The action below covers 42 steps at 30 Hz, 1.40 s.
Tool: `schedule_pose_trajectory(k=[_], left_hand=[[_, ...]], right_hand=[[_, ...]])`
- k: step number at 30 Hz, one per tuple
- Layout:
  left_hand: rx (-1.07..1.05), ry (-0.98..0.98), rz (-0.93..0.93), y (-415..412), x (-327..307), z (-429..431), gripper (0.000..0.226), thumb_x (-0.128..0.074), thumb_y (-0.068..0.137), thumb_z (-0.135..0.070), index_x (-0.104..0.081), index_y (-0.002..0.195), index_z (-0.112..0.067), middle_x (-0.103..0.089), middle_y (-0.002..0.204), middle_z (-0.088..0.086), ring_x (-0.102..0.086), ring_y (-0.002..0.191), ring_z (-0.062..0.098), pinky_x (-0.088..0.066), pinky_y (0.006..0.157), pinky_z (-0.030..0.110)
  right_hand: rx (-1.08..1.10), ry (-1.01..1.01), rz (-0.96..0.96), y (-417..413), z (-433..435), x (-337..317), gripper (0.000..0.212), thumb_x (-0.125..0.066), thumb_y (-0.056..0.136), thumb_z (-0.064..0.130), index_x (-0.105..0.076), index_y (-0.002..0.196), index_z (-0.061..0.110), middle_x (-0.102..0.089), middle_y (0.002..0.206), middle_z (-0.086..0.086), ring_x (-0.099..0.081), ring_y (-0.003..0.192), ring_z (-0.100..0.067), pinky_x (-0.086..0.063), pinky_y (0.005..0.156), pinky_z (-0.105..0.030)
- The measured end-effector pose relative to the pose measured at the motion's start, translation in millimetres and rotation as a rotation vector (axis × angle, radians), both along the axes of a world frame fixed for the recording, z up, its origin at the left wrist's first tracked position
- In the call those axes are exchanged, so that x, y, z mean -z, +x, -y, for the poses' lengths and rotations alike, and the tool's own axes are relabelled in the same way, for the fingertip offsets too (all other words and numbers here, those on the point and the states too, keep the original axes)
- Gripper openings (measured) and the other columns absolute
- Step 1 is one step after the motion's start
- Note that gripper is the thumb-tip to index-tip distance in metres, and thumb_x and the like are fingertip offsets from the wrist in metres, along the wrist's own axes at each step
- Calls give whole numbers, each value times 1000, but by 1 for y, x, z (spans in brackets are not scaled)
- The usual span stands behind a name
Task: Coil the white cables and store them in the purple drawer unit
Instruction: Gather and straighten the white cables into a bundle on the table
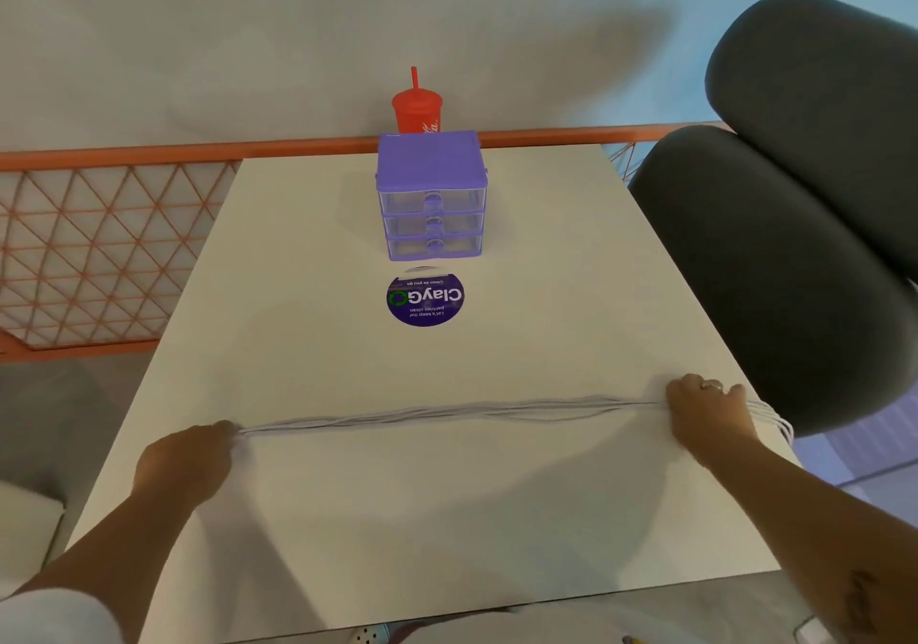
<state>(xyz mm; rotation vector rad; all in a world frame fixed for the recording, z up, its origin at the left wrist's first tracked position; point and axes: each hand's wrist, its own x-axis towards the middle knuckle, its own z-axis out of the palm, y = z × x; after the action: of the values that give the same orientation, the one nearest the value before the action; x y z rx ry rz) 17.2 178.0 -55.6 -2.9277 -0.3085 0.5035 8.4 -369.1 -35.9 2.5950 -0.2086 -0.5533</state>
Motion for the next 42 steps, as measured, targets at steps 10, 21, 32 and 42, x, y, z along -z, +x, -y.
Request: schedule_pose_trajectory(k=[10, 21, 32, 42], left_hand=[[67, -45, 18, -1, -4, -3, 36, -20, 100, -33, -47, 124, -35, -62, 114, -7, -60, 101, 14, -41, 79, 24], [414, -168, -40, 4, -14, -26, 36, -31, 98, -39, -44, 131, -35, -63, 119, -11, -59, 106, 12, -42, 86, 22], [612, -73, -71, 17, -17, -30, 31, -30, 98, -37, -49, 121, -30, -46, 76, -8, -62, 93, 18, -32, 67, 24], [428, -337, -134, 21, -24, -35, 26, -30, 100, -34, -55, 106, -32, -66, 100, -2, -61, 93, 16, -43, 78, 24]], right_hand=[[-515, 377, 227, 6, -115, 22, 23, -30, 67, 8, -47, 83, 8, -56, 66, -11, -52, 43, -25, -39, 31, -32], [-531, 207, -39, 16, -95, -8, 36, -26, 97, 21, -32, 133, 18, -53, 117, -8, -54, 103, -25, -40, 84, -34], [-104, 55, -15, 30, -150, -9, 37, -39, 89, 19, -46, 126, 16, -51, 125, -3, -51, 113, -21, -32, 97, -38], [-643, 487, 185, 12, -277, 25, 32, -80, 54, 28, -57, 75, 20, -55, 63, 4, -52, 47, -13, -30, 40, -21]])
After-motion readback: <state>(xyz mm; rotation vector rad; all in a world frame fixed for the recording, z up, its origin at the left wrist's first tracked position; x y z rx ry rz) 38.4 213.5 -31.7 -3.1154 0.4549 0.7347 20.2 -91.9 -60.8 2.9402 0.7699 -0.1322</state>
